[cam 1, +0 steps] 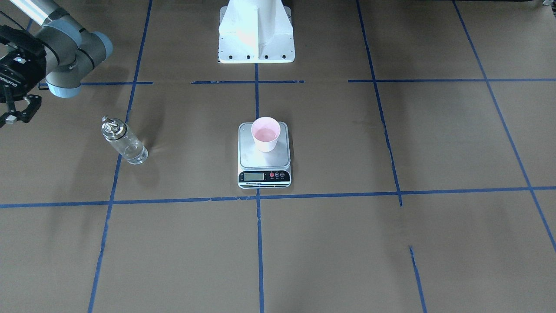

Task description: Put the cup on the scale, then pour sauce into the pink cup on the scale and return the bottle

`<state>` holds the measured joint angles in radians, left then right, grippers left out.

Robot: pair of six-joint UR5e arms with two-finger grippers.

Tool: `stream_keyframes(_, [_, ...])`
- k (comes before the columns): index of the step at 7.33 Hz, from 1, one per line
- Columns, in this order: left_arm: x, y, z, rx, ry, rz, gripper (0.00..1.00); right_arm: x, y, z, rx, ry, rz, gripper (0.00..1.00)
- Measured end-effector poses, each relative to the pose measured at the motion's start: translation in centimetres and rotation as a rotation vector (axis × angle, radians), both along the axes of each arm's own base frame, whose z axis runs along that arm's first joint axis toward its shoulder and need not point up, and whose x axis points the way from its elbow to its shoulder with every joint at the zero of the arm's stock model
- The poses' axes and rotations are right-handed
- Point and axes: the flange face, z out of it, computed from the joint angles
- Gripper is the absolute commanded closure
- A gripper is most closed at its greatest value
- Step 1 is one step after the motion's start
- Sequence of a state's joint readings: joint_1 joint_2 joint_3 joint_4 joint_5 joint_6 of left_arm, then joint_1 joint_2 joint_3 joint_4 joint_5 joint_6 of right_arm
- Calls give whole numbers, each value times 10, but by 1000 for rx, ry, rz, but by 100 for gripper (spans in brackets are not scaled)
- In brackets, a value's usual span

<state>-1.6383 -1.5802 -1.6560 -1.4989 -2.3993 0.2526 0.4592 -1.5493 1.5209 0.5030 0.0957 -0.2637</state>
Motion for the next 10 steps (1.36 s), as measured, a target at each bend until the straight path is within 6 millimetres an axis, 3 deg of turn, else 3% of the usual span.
stream_keyframes(3, [0,3,4,-4,0,3,0,25,-21,9,-44,96,78,0])
stream_keyframes(5, [0,5,5,-5,0,4,0,31,-38,4,-80,167,127,0])
stream_keyframes(10, [0,5,3,-5,1,1,0,36,-54,-14,-128,366,112,0])
